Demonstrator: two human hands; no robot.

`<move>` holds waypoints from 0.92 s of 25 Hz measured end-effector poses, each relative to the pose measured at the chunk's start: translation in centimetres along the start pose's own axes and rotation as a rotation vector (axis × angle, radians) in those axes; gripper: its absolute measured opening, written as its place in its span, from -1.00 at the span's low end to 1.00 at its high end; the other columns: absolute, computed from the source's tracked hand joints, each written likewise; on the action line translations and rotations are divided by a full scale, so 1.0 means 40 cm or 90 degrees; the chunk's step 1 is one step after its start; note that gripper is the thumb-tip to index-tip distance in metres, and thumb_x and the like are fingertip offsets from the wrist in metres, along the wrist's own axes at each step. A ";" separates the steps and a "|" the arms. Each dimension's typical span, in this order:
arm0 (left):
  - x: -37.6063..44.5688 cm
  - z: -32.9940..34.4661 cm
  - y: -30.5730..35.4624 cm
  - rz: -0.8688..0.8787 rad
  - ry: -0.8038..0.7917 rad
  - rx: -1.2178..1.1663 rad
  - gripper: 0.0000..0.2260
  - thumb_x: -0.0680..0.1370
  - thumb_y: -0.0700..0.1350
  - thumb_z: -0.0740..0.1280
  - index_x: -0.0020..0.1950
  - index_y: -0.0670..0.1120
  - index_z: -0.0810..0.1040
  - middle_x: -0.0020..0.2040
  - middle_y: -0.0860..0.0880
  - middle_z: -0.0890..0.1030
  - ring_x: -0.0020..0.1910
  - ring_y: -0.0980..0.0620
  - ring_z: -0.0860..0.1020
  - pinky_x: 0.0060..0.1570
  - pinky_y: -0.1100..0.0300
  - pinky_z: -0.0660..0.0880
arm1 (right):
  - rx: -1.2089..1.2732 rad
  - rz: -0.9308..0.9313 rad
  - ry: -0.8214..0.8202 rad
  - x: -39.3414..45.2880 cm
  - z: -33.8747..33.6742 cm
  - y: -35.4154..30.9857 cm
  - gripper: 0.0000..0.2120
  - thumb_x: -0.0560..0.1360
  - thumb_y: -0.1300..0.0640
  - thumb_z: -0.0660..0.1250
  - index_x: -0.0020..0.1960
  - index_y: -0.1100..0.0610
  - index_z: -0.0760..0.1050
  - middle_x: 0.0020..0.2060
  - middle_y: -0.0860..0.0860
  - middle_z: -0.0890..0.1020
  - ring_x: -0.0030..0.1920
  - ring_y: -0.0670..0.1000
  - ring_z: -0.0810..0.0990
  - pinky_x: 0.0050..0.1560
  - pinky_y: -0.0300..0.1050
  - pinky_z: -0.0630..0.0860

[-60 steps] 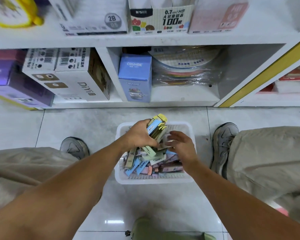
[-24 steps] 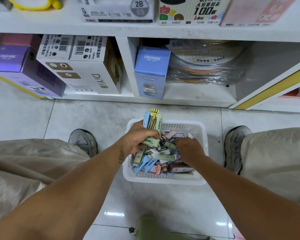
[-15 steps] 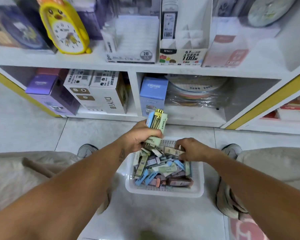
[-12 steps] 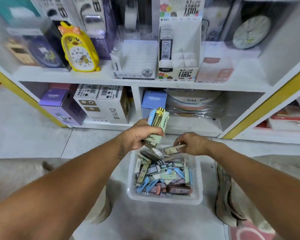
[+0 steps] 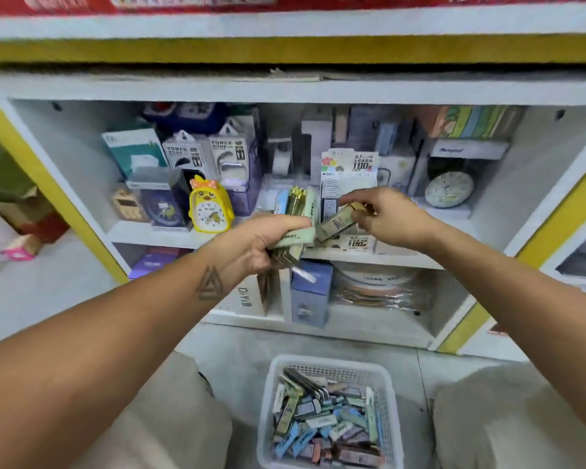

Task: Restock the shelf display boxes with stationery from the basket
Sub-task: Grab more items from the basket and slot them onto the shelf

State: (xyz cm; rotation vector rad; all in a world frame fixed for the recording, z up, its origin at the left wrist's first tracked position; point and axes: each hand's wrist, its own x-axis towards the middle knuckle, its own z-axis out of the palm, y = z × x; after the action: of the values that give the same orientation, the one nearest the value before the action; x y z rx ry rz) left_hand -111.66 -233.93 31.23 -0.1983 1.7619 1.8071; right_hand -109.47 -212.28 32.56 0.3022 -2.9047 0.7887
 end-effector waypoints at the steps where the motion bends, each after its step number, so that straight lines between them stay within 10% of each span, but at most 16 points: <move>1: -0.004 -0.007 0.026 -0.007 -0.002 -0.028 -0.86 0.52 -0.22 0.38 -0.23 -0.16 0.53 -0.50 -0.06 0.55 -0.61 0.07 0.50 -0.61 0.31 0.44 | 0.005 0.003 0.025 0.018 -0.016 -0.007 -0.73 0.58 0.23 0.33 0.24 0.01 0.57 -0.06 -0.08 0.61 -0.10 0.00 0.55 -0.11 -0.20 0.42; 12: 0.112 -0.005 0.132 0.001 0.015 -0.148 -0.87 0.53 -0.13 0.40 -0.19 -0.10 0.53 -0.45 0.00 0.51 -0.47 0.11 0.45 -0.47 0.36 0.43 | -0.138 -0.004 0.213 0.157 -0.055 0.077 -0.90 0.59 0.14 0.32 0.10 0.02 0.45 -0.11 0.15 0.65 -0.10 0.24 0.59 -0.06 0.11 0.58; 23: 0.161 0.044 0.142 0.030 0.016 -0.187 -0.91 0.52 -0.14 0.42 -0.16 -0.09 0.55 -0.42 -0.02 0.58 -0.54 0.08 0.52 -0.45 0.31 0.49 | -0.071 -0.040 0.104 0.189 0.018 0.130 -0.90 0.58 0.29 0.26 0.01 0.12 0.50 -0.21 0.11 0.62 -0.21 0.05 0.58 -0.17 0.06 0.54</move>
State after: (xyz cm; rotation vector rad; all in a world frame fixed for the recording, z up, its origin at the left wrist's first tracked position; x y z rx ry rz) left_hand -119.25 -229.92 33.07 -0.3005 1.5221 2.1016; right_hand -118.00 -209.46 30.65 0.3010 -2.7580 0.6091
